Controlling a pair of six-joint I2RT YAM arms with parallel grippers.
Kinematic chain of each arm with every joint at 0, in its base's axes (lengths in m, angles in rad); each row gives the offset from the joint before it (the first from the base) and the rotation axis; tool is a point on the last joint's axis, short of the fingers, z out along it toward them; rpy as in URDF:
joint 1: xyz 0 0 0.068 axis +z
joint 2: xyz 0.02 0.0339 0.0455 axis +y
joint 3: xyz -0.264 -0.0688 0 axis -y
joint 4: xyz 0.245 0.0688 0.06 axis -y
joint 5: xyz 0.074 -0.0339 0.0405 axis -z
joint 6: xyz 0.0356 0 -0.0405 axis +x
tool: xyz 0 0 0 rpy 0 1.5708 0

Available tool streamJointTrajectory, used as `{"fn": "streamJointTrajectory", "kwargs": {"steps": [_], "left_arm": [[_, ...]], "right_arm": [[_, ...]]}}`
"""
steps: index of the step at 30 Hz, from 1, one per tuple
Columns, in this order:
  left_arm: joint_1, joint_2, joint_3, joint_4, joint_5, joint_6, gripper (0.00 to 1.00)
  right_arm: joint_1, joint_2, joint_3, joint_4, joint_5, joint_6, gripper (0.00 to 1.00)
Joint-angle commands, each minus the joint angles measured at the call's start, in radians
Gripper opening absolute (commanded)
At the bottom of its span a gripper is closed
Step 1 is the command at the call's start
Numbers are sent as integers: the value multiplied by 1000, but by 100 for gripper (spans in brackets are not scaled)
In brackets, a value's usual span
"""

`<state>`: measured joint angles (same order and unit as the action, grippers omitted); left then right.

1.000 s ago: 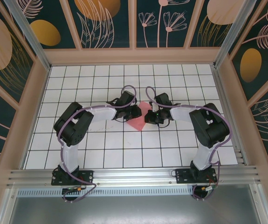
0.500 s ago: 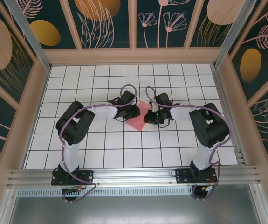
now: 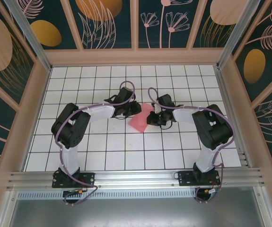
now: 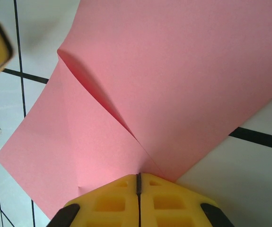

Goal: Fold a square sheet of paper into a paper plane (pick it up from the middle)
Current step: Fold the triangle a second time at the center of the table.

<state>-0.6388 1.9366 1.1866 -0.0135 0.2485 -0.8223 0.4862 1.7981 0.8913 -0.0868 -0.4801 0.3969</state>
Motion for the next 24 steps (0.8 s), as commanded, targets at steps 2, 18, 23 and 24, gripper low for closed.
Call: {"fn": "streamJointTrajectory", "kwargs": {"steps": [2,18,23,24], "left_arm": [[-27,4,-21,62,80,-14,19],[-42,84,-94,44,15,-40,10],[-42,85,-135,62,-4,-62,9],[-40,85,-142,65,-6,-66,9]], "right_arm": [[-8,48,-28,-83,71,-28,8],[-12,24,46,-97,26,-46,8],[-7,-51,70,-92,-1,-31,8],[-4,-74,67,-86,-4,-23,8]]}}
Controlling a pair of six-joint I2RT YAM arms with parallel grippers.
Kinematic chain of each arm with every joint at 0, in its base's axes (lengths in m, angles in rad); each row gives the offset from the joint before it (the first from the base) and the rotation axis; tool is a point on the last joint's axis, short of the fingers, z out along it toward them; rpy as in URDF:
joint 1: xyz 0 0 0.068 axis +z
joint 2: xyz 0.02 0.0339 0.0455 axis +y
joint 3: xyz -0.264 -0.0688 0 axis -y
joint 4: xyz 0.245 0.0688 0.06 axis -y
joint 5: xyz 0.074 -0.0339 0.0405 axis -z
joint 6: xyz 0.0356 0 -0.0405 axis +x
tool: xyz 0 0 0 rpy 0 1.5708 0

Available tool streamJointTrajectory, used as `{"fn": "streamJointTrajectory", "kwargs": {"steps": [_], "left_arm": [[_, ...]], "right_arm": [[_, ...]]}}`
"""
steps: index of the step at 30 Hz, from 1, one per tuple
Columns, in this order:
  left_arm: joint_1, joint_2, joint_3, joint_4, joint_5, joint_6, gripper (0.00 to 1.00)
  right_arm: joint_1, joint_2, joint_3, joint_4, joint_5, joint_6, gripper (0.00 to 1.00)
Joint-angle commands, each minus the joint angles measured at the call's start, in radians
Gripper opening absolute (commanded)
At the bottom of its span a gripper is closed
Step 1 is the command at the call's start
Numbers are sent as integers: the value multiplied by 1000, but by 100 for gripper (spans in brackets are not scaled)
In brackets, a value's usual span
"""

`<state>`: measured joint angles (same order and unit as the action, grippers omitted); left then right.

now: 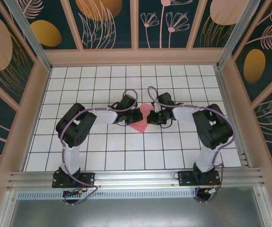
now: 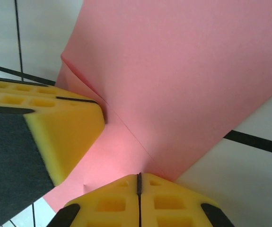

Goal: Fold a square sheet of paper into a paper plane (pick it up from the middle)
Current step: Fold the triangle a second time at the center of the table.

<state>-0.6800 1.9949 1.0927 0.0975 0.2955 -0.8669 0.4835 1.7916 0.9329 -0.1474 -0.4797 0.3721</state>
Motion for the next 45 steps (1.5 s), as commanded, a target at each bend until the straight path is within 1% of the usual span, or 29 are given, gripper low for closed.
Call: {"fn": "streamJointTrajectory", "kwargs": {"steps": [1,3,6,7,9,13,16,28,45], "left_arm": [[0,25,-57,-39,-55,-28,9],[-1,25,-69,-29,-56,-35,9],[0,27,-78,-20,-54,-44,9],[0,27,-80,-17,-54,-45,9],[-1,28,-83,-12,-53,-47,9],[-1,29,-86,-9,-53,-51,9],[-1,29,-88,-6,-49,-55,9],[-1,33,-96,10,-38,-63,9],[0,35,-99,8,-45,-69,9]], "right_arm": [[5,-94,17,-18,-7,12,8],[21,-141,-10,-2,5,48,8],[58,-219,-77,31,80,119,8],[90,-240,-99,40,99,142,8],[124,-260,-126,56,107,180,8],[180,-246,-155,95,112,230,7],[200,-211,-149,111,111,238,7],[201,-111,-89,109,127,204,6],[201,-55,-98,56,141,170,6]]}}
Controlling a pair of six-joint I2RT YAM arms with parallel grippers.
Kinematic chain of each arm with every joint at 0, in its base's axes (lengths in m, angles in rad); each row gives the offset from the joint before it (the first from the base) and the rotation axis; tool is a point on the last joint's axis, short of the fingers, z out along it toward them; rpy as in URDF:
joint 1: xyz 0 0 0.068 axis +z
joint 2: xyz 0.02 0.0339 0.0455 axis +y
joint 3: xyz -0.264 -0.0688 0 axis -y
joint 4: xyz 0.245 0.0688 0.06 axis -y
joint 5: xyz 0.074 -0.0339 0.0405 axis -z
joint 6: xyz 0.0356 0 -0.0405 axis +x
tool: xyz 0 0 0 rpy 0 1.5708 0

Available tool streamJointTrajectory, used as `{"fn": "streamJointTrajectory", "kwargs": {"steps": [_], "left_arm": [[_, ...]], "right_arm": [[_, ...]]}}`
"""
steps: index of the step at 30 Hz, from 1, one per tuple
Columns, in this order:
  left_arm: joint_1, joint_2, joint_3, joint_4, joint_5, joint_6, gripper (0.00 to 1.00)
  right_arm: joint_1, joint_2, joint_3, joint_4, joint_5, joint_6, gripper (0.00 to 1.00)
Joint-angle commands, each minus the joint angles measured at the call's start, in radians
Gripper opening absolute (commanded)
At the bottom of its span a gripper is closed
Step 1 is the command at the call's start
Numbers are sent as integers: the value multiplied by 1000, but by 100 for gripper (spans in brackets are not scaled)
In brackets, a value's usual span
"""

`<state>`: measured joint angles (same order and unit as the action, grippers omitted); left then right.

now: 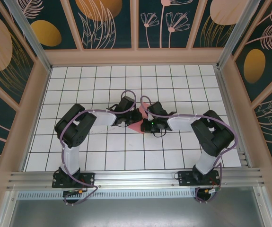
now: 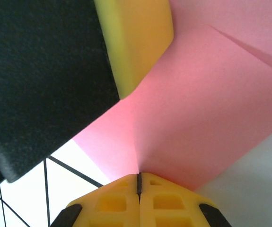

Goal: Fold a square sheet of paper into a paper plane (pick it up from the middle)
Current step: Fold the triangle a second time at the center of the table.

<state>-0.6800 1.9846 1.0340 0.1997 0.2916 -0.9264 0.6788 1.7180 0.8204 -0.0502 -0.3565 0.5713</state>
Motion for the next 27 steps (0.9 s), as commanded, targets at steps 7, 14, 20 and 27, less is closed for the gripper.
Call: {"fn": "streamJointTrajectory", "kwargs": {"steps": [7,14,20,27], "left_arm": [[-1,46,-42,-100,-48,-12,9],[-1,48,-47,-102,-52,-14,9],[-1,43,-52,-95,-47,-14,9],[-1,36,-49,-82,-31,-17,9]], "right_arm": [[4,14,-8,-80,-9,-69,5],[5,-24,-70,-129,-74,-136,5],[-16,-114,-74,-161,-62,-150,4],[-55,-194,-60,-61,-26,-59,5]]}}
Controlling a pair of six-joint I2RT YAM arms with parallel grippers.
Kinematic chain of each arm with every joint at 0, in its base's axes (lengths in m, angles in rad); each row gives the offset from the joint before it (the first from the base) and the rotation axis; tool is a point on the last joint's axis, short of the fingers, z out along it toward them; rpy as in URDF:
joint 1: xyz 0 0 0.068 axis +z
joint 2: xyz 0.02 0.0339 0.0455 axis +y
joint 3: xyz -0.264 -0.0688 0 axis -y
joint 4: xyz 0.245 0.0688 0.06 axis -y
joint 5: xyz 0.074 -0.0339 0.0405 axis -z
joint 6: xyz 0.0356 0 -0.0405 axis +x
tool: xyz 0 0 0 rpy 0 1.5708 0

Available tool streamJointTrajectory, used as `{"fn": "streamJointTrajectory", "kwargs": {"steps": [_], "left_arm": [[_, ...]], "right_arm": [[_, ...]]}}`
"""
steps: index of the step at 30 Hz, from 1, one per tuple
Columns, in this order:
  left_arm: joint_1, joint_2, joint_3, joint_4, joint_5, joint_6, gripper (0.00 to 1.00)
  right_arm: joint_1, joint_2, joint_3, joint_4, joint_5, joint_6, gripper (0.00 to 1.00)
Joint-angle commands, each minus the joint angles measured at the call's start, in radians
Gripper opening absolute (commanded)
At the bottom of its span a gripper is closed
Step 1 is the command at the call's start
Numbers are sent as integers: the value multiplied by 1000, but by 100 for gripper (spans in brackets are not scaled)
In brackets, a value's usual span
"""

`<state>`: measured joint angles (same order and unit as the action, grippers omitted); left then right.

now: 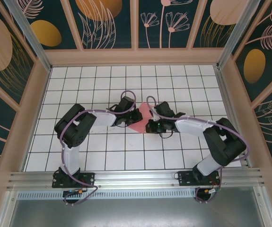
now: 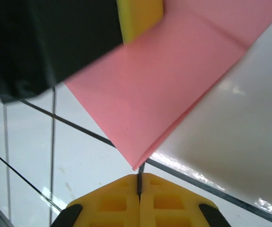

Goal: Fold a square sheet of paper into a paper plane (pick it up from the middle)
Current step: Fold the triangle a second time at the center of the table.

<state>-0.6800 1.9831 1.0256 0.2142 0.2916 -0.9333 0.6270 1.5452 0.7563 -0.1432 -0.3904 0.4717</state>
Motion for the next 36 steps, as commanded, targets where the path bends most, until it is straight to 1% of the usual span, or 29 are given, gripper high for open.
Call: {"fn": "streamJointTrajectory", "kwargs": {"steps": [1,7,14,19,23,28,31,36], "left_arm": [[-1,37,-41,-93,-30,-10,9],[-1,35,-39,-79,-16,-21,9],[-1,26,-26,-78,-6,-27,8],[0,9,-17,-77,6,-27,9],[0,-37,-5,-69,10,-21,11],[-1,-105,-25,-31,14,-12,16],[1,-116,-47,4,31,-16,16],[1,-101,-114,73,73,-39,13]], "right_arm": [[-2,-10,9,47,-1,52,5],[23,79,58,95,-22,88,5],[30,159,97,111,-30,96,5],[30,197,95,98,-14,87,4],[28,210,73,74,2,66,4],[15,209,43,46,-11,13,3],[2,206,31,26,-53,-53,3],[-23,179,1,16,-145,-180,2]]}}
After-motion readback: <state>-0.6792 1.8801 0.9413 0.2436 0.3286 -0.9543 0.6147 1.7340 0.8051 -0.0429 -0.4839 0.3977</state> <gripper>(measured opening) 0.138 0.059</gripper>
